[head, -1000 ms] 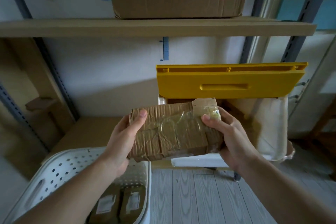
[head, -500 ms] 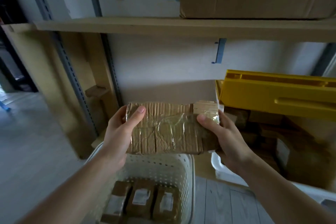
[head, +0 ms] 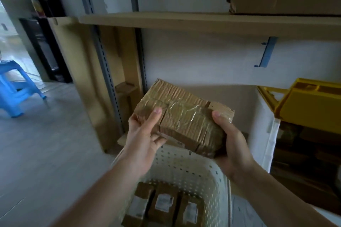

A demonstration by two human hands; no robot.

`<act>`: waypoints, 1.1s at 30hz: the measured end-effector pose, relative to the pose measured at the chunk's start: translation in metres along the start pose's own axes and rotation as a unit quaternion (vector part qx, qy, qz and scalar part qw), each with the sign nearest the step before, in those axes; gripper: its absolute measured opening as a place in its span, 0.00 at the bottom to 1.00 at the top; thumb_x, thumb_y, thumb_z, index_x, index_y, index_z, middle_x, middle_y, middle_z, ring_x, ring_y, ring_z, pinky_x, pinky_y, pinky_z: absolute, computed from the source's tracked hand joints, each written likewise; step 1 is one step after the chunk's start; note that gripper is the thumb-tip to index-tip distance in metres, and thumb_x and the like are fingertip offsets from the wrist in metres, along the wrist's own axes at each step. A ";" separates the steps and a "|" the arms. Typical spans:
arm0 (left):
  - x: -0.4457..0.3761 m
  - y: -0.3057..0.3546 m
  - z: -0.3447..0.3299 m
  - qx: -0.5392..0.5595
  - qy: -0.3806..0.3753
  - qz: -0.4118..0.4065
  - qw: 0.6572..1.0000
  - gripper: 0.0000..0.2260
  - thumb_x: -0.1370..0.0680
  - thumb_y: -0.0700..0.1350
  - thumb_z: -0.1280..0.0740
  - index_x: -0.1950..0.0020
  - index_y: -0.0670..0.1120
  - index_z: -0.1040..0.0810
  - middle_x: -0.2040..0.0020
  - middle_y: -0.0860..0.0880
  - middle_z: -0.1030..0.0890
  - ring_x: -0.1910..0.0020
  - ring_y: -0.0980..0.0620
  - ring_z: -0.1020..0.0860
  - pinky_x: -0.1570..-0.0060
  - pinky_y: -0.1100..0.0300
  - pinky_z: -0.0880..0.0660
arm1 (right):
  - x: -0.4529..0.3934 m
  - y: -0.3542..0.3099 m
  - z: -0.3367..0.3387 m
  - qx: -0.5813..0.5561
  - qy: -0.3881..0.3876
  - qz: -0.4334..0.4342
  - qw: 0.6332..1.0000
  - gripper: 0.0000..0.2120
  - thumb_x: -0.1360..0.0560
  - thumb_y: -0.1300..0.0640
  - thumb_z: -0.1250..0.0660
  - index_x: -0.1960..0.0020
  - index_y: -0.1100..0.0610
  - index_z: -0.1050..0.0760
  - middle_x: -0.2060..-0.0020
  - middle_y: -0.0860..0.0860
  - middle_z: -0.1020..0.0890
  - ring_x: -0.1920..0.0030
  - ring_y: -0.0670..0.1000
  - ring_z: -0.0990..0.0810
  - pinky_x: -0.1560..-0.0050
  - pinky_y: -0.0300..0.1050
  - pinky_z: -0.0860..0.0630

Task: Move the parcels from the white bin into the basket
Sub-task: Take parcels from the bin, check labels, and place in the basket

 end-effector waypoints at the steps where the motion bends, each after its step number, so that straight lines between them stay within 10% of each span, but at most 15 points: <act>1: 0.000 -0.003 -0.003 0.004 -0.001 -0.006 1.000 0.40 0.35 0.48 0.22 0.26 0.58 0.35 0.33 0.48 0.21 0.36 0.42 0.20 0.30 0.33 0.32 | -0.002 0.004 -0.003 -0.008 -0.005 -0.008 1.000 0.28 0.30 0.48 0.28 0.32 0.56 0.22 0.42 0.58 0.14 0.42 0.60 0.14 0.38 0.66 0.21; 9: -0.013 0.006 0.007 -0.005 -0.011 -0.060 0.998 0.32 0.29 0.47 0.28 0.25 0.57 0.33 0.36 0.47 0.18 0.40 0.44 0.18 0.54 0.49 0.17 | -0.017 0.006 -0.002 0.070 -0.062 -0.052 0.994 0.26 0.28 0.46 0.32 0.34 0.59 0.20 0.41 0.60 0.15 0.41 0.59 0.16 0.32 0.62 0.27; 19: -0.011 -0.004 -0.006 -0.110 -0.017 -0.069 0.991 0.18 0.19 0.52 0.37 0.30 0.49 0.24 0.42 0.49 0.14 0.39 0.46 0.18 0.37 0.46 0.23 | -0.005 0.024 -0.008 0.248 -0.175 -0.074 0.950 0.27 0.29 0.52 0.25 0.33 0.62 0.23 0.42 0.61 0.15 0.41 0.63 0.15 0.36 0.63 0.21; 29: 0.001 -0.017 -0.028 -0.289 -0.077 -0.104 0.949 0.12 0.17 0.53 0.38 0.39 0.71 0.31 0.44 0.68 0.19 0.42 0.64 0.20 0.35 0.51 0.23 | -0.005 0.008 -0.007 0.189 -0.096 0.006 0.977 0.22 0.24 0.45 0.31 0.35 0.56 0.21 0.45 0.55 0.13 0.45 0.56 0.13 0.47 0.54 0.17; 33: -0.003 -0.013 -0.023 -0.328 -0.048 -0.125 0.935 0.23 0.28 0.71 0.35 0.39 0.86 0.44 0.28 0.62 0.28 0.29 0.56 0.28 0.29 0.42 0.29 | -0.006 0.006 -0.006 0.202 -0.071 0.034 0.976 0.14 0.17 0.48 0.39 0.38 0.52 0.19 0.51 0.50 0.12 0.52 0.50 0.12 0.58 0.43 0.18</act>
Point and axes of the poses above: each hand's wrist, its own x-axis away from the middle knuckle, its own z-axis out of the back of the hand, y = z × x, the point moved 6 cm from there along -x, towards the middle knuckle
